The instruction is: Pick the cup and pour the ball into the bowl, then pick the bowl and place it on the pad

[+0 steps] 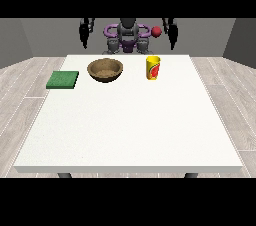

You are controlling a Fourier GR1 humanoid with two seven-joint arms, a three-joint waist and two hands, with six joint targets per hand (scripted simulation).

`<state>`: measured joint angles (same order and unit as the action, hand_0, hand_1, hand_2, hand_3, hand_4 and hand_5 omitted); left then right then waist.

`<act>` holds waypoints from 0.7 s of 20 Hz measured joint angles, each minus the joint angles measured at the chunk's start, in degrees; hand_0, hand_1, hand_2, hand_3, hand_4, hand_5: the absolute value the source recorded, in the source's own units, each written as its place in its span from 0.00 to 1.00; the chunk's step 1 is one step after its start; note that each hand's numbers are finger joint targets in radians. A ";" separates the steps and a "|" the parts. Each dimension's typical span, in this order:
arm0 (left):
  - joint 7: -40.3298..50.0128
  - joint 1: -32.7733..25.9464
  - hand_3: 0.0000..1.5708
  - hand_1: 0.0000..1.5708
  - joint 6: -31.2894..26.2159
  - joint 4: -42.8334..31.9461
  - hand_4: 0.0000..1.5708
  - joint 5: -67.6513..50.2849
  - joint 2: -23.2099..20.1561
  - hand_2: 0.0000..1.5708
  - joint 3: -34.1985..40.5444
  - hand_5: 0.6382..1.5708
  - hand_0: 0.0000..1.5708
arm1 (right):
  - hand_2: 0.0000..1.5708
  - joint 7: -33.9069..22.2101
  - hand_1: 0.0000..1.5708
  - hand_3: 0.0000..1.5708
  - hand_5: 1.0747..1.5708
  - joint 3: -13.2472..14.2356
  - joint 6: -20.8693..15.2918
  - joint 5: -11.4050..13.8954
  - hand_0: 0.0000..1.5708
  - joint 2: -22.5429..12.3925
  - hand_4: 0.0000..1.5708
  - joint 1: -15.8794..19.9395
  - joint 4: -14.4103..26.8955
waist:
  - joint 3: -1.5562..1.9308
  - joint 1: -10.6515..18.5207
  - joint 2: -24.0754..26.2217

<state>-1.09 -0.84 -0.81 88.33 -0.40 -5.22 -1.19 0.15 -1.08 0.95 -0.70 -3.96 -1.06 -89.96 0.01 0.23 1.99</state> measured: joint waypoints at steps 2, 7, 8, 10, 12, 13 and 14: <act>0.97 0.23 0.00 0.00 -0.10 1.37 0.00 -0.12 -0.55 0.00 0.16 0.99 0.00 | 0.00 -1.00 0.00 0.00 1.00 0.13 0.02 -0.07 0.00 -0.48 0.00 0.21 -1.36 | 0.01 0.00 3.50; 5.23 1.63 0.00 0.00 -0.11 5.08 0.00 -2.05 -1.10 0.00 1.24 0.99 0.00 | 0.00 -4.67 0.00 0.00 1.00 1.94 1.42 -2.01 0.00 -2.92 0.00 0.26 -4.49 | -0.04 -0.74 10.81; 6.75 2.66 0.00 0.00 0.11 6.03 0.00 -3.53 -1.03 0.00 2.36 0.99 0.00 | 0.00 -5.69 0.00 0.00 1.00 3.89 3.07 -4.43 0.00 -4.44 0.00 0.24 -4.83 | -0.02 -1.08 11.24; 9.34 4.70 0.00 0.00 0.14 7.93 0.00 -6.04 -1.59 0.00 4.49 0.98 0.00 | 0.00 -5.39 0.00 0.00 1.00 6.70 5.61 -7.42 0.00 -6.57 0.00 -0.30 -5.05 | 0.00 -1.31 10.48; 9.73 5.52 0.00 0.00 -0.92 9.29 0.00 -8.43 -2.77 0.00 6.77 0.98 0.00 | 0.00 -5.42 0.00 0.00 1.00 9.23 7.42 -9.91 0.00 -8.20 0.00 0.08 -5.47 | 0.00 -1.18 8.85; 9.61 5.25 0.00 0.00 -1.36 9.93 0.00 -9.22 -3.06 0.00 7.55 0.97 0.00 | 0.00 -5.17 0.00 0.00 1.00 10.04 8.03 -10.64 0.00 -8.47 0.00 -0.38 -5.99 | 0.00 -1.26 8.17; 9.17 4.95 0.00 0.00 -1.62 10.62 0.00 -9.69 -2.96 0.00 7.83 0.97 0.00 | 0.00 -4.39 0.00 0.00 1.00 11.27 8.57 -11.33 0.00 -8.96 0.00 -0.15 -5.57 | 0.00 -0.84 7.25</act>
<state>8.08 4.11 -2.43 98.95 -10.09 -8.19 6.63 -4.24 10.19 9.52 -12.04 -12.91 -1.21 -95.53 0.00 -0.61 9.24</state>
